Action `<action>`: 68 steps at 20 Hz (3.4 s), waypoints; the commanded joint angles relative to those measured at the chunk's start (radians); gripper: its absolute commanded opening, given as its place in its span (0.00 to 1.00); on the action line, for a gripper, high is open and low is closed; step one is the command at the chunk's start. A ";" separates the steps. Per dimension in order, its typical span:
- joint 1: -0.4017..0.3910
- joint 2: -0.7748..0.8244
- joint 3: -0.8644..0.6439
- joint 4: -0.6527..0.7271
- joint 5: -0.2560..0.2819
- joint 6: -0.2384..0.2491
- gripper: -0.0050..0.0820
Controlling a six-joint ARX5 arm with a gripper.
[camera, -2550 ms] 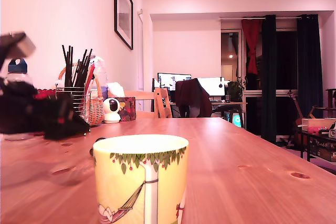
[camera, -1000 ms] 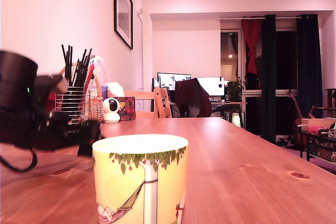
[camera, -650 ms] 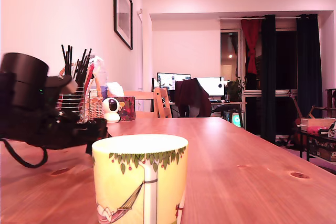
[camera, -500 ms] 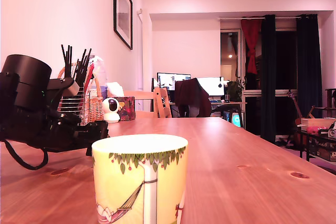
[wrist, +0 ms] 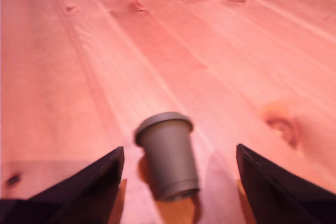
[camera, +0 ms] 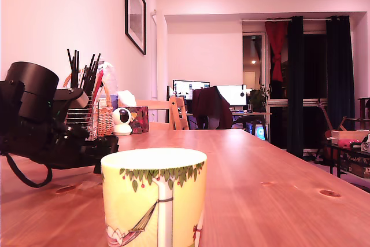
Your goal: Pick the coffee capsule and then drop it inside the coffee cup in front of you
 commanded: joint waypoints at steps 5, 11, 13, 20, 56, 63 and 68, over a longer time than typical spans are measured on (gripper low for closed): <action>0.012 0.071 0.052 -0.017 0.038 0.001 0.62; 0.011 0.071 0.052 -0.024 0.045 0.005 0.34; 0.011 0.071 0.052 -0.024 0.045 0.005 0.26; 0.012 0.066 0.052 -0.035 0.046 0.005 0.25; -0.031 -0.694 -0.500 -0.281 0.269 -0.076 0.25; -0.134 -0.877 -0.505 -0.467 0.253 -0.079 0.25; -0.199 -1.002 -0.505 -0.591 0.242 -0.080 0.25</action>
